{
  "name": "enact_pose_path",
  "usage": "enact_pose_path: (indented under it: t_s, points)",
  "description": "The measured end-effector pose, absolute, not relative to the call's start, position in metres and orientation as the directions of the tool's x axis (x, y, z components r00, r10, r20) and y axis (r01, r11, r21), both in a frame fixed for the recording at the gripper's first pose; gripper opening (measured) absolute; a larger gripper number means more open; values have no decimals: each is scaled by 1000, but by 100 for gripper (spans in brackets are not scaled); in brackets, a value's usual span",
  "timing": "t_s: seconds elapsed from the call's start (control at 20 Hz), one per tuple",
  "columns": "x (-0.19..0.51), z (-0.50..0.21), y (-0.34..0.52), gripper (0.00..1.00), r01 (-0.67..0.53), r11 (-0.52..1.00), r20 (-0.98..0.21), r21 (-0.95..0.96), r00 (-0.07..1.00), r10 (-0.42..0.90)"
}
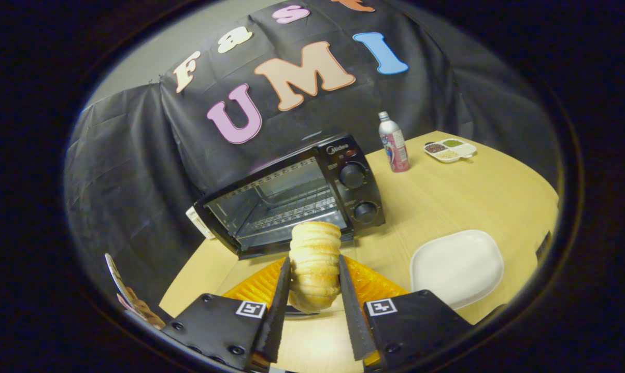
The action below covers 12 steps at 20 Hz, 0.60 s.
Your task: Open the toaster oven, put the food inside, and close the toaster oven door.
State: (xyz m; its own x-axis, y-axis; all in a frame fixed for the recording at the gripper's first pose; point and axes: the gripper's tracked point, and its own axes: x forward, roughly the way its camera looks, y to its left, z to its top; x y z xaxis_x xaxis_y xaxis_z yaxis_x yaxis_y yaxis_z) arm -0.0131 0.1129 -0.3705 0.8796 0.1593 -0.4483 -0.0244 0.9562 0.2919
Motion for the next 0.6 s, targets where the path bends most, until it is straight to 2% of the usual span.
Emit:
enact_pose_path:
  t_s: [0.3,0.6]
  points:
    - [24,-372,163,55,-37,889,-428,457,867,256]
    - [82,-376,190,55,41,808,-378,588,897,229]
